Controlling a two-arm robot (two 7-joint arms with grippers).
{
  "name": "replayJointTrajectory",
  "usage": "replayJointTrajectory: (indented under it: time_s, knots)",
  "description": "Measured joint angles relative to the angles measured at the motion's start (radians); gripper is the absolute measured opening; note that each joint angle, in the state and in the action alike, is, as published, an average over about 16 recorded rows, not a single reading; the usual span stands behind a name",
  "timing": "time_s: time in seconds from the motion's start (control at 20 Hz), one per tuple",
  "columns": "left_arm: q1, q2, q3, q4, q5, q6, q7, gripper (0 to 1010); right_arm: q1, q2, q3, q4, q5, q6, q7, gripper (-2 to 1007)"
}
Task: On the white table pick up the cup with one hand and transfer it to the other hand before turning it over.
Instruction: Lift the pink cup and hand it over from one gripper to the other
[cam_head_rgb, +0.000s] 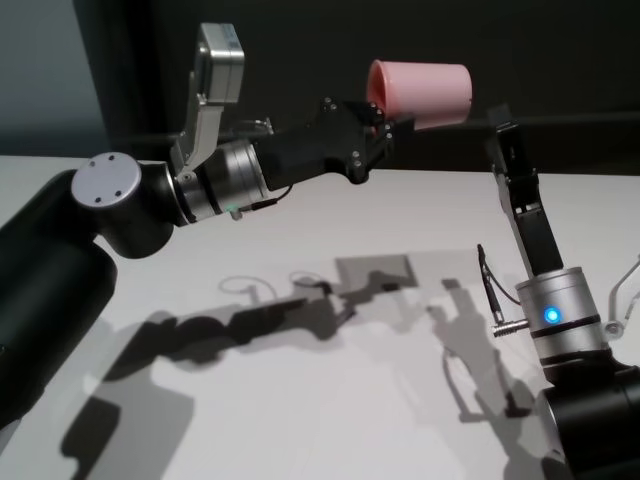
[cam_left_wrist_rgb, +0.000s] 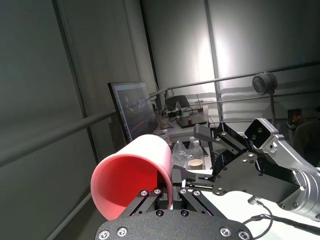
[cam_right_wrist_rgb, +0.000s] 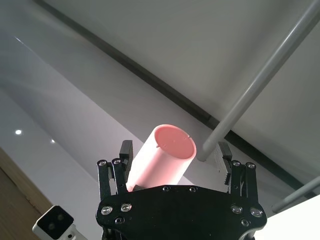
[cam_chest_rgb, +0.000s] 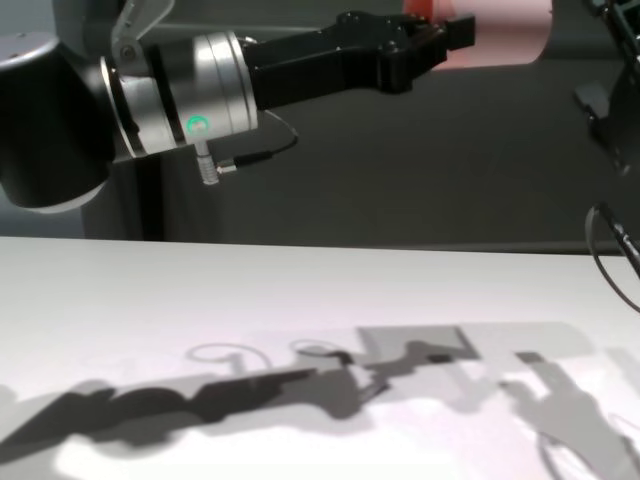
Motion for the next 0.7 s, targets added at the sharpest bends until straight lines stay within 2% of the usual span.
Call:
replayJointTrajectory:
  time_s: [0.7]
  knots:
    - [0.000, 0.000, 0.000, 0.000, 0.000, 0.000, 0.000, 52, 0.092, -0.005, -0.026, 0.118, 0.090, 0.016, 0.082, 1000]
